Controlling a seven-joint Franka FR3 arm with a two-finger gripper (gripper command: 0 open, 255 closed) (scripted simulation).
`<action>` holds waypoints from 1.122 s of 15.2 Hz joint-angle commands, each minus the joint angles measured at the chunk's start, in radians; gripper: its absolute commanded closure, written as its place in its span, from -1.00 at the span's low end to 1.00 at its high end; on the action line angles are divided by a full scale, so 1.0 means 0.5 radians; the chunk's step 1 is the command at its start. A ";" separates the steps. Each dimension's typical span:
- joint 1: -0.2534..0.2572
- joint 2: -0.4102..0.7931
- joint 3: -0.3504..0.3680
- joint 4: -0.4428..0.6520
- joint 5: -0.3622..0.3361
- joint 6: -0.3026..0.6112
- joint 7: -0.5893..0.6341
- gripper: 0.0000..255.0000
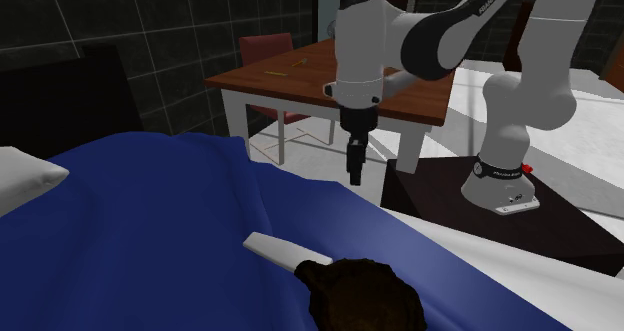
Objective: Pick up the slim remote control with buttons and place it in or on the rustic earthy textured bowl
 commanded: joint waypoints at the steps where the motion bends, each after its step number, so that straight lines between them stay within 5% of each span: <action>1: 0.015 0.172 0.022 0.106 -0.074 0.073 0.124 -1.00; 17: 0.315 1.395 -0.157 1.263 -0.518 0.171 0.742 -1.00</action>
